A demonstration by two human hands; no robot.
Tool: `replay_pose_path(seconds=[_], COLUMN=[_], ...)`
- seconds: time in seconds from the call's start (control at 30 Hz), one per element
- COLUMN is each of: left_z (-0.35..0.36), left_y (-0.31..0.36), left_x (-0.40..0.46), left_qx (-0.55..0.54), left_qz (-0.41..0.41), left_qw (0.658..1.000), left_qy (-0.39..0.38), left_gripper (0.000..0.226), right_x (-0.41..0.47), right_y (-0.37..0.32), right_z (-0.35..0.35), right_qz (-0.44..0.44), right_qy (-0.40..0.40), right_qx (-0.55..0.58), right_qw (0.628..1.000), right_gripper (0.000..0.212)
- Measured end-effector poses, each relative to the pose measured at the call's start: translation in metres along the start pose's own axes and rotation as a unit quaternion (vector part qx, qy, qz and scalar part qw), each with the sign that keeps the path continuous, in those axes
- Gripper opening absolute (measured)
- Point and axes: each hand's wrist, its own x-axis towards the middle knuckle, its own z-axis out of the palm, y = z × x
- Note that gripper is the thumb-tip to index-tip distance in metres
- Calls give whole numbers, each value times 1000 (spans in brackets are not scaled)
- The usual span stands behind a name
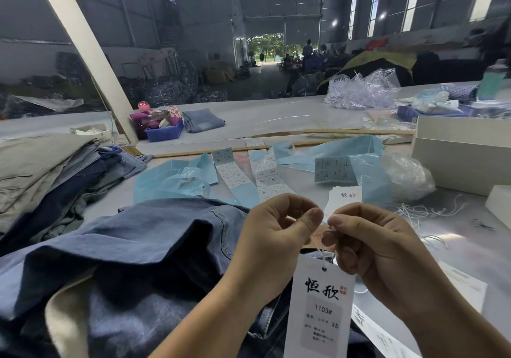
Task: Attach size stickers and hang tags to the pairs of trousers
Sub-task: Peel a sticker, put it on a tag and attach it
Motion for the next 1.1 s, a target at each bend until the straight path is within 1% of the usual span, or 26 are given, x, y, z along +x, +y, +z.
replay_pose_path(seconds=[0.1, 0.2, 0.3, 0.4, 0.63, 0.8, 0.87, 0.9, 0.97, 1.03, 1.1], left_z=[0, 1, 2, 4, 5, 4, 2, 2, 1, 2, 1], left_y=[0, 1, 0, -1, 0, -2, -4, -4, -3, -4, -5], left_x=[0, -1, -2, -3, -5, -7, -8, -8, -9, -10, -9], left_qx=[-2, -30, -33, -42, -32, -8, -7, -11, -29, -44, -51], left_qz=[-1, -1, 2, 6, 38, 28, 19, 15, 9, 13, 22], left_qw=[1000, 999, 999, 999, 999, 999, 1000, 1000, 1000, 999, 998], left_qy=[-10, -8, 2, 10, 14, 21, 16, 11, -5, -2, 20], left_gripper=[15, 9, 21, 25, 13, 12, 19, 18, 5, 14, 25], right_x=[1, 1, 0, -1, -1, -1, -1, -1, -1, -2, -2], right_y=[-1, -1, -1, -1, -1, 0, 1, 2, 3, 4, 5], right_z=[0, 0, 1, 2, 4, 5, 5, 4, 4, 4, 4], right_qz=[-5, -18, -7, -4, -19, -26, -29, -30, -32, -34, -36], right_qy=[11, 21, 14, 10, 9, 10, 14, 17, 19, 16, 11], right_qx=[-7, -22, -3, 0, -22, -32, -35, -38, -43, -51, -60], right_qw=[1000, 999, 1000, 1000, 1000, 999, 999, 999, 998, 998, 997], right_gripper=[5, 10, 13, 9, 14, 13, 13, 13, 13, 14, 17])
